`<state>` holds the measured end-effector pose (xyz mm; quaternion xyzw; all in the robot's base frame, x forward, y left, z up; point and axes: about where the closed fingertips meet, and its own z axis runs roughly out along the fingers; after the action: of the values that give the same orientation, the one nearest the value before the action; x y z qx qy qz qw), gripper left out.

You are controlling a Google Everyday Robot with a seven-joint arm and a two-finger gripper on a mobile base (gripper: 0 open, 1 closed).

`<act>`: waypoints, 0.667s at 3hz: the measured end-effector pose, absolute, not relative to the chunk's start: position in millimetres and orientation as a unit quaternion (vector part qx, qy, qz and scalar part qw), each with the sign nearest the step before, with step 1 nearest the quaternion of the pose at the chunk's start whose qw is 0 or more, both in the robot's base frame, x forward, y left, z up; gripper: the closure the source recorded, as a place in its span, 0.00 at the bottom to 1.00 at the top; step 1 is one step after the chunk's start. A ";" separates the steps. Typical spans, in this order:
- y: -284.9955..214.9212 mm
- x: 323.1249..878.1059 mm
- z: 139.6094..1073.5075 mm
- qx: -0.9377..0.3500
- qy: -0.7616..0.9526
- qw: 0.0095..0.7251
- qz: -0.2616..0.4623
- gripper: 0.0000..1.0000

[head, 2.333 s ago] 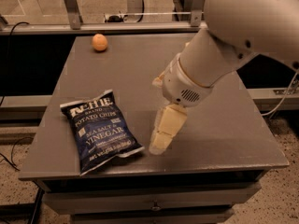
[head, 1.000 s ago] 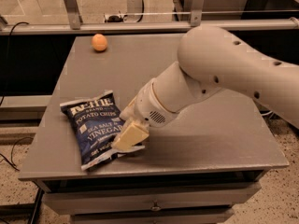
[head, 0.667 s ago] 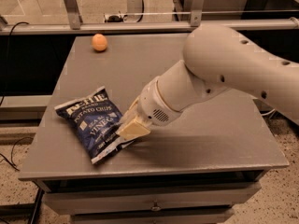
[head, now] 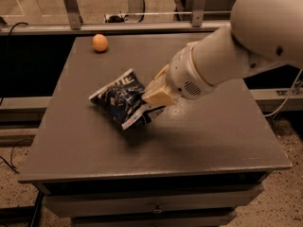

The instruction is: Move blue chip bag near orange

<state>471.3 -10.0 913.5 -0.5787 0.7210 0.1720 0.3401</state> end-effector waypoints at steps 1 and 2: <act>-53.7 483.0 983.1 -0.583 0.705 0.392 0.095 1.00; -53.7 483.0 983.1 -0.583 0.705 0.392 0.095 1.00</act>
Offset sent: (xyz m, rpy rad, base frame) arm 0.0092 -0.0382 0.0539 -0.0446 -0.1400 -0.0396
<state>483.0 -53.7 983.1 -0.5831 0.7053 0.0954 0.3916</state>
